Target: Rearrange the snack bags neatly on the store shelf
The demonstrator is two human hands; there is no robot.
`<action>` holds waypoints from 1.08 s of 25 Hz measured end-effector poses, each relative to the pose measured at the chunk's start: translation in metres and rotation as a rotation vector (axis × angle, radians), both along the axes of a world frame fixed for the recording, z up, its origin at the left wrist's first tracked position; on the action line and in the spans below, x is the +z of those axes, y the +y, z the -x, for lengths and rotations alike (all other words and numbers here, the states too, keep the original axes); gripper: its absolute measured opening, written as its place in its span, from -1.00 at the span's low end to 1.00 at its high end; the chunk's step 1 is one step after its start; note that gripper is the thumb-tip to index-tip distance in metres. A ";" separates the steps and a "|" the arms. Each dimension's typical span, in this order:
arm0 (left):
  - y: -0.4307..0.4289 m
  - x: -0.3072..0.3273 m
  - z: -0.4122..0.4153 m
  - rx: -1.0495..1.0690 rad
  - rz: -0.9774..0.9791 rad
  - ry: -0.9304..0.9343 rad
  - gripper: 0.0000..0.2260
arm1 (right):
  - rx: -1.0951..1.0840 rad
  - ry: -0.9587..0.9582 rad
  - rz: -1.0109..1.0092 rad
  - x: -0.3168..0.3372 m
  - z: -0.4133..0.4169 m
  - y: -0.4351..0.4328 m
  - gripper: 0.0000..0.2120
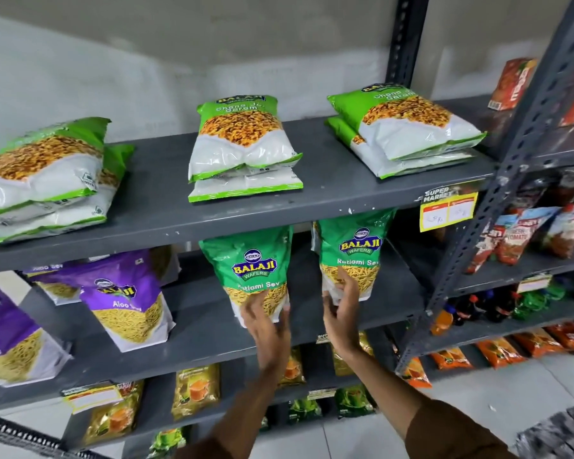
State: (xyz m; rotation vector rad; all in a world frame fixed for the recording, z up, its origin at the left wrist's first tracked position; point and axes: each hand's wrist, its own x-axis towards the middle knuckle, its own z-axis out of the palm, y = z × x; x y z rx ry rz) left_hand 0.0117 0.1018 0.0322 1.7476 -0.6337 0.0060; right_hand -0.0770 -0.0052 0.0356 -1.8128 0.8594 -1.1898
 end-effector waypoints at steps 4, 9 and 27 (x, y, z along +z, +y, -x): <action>-0.049 0.001 0.030 -0.251 -0.012 0.186 -0.71 | -0.182 -0.055 -0.070 0.002 0.033 -0.057 -0.43; -0.105 0.006 0.038 -0.167 -0.064 0.524 -0.50 | 0.035 0.162 -0.317 -0.017 0.046 -0.110 -0.28; -0.113 0.010 0.070 -0.169 -0.235 0.369 -0.64 | 0.187 0.393 -0.220 -0.015 0.084 -0.107 0.11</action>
